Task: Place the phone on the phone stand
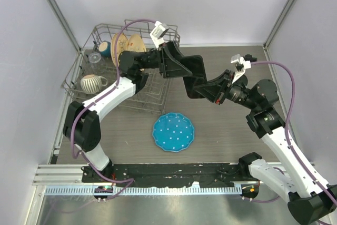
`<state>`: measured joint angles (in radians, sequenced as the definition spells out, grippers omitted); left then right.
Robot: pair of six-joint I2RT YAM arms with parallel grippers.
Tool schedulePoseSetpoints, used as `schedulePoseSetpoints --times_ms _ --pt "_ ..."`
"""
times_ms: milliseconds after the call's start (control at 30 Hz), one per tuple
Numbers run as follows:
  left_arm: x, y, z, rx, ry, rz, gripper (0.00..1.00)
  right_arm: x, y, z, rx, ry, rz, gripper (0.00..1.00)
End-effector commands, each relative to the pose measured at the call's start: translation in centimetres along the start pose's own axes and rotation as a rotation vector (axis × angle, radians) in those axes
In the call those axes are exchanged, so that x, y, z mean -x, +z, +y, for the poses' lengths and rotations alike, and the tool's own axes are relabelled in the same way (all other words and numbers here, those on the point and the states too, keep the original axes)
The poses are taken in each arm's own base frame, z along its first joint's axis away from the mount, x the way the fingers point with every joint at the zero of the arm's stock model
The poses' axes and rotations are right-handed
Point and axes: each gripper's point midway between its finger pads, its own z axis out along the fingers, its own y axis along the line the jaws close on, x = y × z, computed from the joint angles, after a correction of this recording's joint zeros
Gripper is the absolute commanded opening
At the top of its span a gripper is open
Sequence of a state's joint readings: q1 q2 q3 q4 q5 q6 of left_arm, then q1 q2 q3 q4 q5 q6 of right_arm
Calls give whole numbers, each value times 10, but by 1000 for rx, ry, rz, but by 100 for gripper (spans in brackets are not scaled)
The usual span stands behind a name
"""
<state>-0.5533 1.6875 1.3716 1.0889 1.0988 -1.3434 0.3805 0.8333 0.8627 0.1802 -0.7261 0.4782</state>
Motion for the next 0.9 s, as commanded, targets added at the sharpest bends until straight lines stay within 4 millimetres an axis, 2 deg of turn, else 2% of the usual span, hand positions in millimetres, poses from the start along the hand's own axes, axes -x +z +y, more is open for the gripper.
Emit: schedulePoseSetpoints --times_ms 0,67,333,533,667,767,867 --pt "7 8 -39 -112 99 18 48 28 -6 22 56 -123 -100 1" --pt "8 9 -45 -126 104 19 43 24 -6 18 37 -118 -83 1" --pt "5 21 -60 -171 95 28 47 24 -6 14 9 -138 -68 1" --pt "6 26 -56 -170 79 14 47 20 -8 9 -12 -130 -61 1" --pt "10 27 -47 -138 96 -15 26 20 -12 8 -36 -136 -76 1" --pt "10 28 -42 -116 96 -25 20 19 -13 6 -47 -140 -70 1" --pt "10 28 -39 -114 89 -23 20 19 -11 4 -57 -141 -54 1"
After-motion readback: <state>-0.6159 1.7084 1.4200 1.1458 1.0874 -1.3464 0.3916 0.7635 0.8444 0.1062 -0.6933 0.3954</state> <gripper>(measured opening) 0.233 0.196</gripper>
